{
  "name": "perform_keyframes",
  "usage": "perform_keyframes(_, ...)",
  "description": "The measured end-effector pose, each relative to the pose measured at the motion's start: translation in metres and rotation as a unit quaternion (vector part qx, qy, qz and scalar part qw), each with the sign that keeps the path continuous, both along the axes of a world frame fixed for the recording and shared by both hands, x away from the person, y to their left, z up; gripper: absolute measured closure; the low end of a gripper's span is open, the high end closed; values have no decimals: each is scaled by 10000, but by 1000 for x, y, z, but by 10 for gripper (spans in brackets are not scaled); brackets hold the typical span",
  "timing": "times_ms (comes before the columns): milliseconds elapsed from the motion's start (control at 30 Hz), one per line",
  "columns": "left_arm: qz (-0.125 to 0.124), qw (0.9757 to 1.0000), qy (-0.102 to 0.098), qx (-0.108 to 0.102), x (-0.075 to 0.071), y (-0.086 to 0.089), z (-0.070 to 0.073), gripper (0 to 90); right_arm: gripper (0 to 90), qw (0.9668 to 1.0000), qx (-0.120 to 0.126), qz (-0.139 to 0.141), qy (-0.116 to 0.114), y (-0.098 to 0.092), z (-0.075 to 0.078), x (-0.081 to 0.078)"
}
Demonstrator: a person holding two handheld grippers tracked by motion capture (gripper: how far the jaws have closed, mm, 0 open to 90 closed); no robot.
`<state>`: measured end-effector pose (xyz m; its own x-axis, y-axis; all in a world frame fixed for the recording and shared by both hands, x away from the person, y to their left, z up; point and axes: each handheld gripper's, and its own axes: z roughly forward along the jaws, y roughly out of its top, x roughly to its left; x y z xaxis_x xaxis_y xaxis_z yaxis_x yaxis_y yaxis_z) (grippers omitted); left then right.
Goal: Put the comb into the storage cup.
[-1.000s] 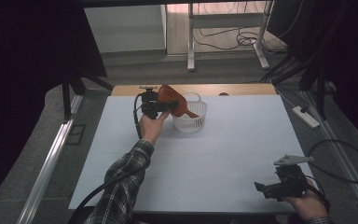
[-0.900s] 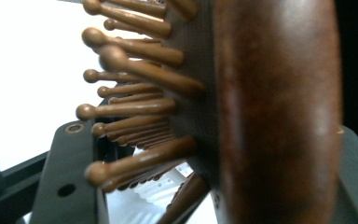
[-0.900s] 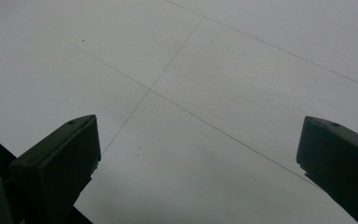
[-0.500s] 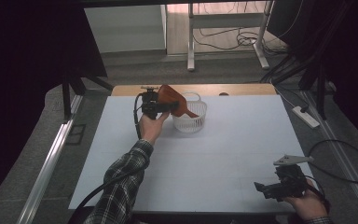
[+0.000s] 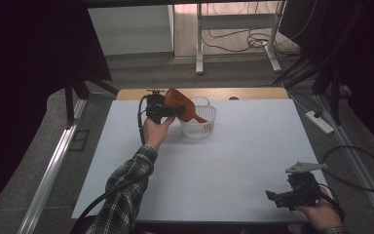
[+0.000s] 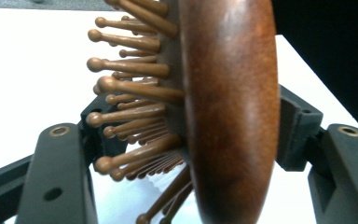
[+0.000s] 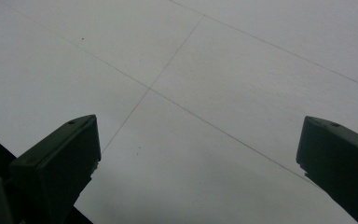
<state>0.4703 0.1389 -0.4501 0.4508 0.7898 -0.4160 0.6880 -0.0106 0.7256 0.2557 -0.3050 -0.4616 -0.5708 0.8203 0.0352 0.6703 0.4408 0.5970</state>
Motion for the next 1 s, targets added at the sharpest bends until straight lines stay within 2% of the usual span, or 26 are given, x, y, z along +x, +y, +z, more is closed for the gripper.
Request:
perform_keyframes(333, -56, 9995, -3, 325, 0, 1, 3, 221, 0, 10000, 29, 69, -38, 0, 1, -1)
perform_keyframes(667, -76, 9991, -11, 409, -1, 5, 5, 163, 0, 10000, 8, 83, -26, 1, 0, -1)
perform_keyframes(1000, -246, 9968, -83, 753, -2, 6, 10, 100, 0, 10000, -16, 88, -24, 1, 0, -1)
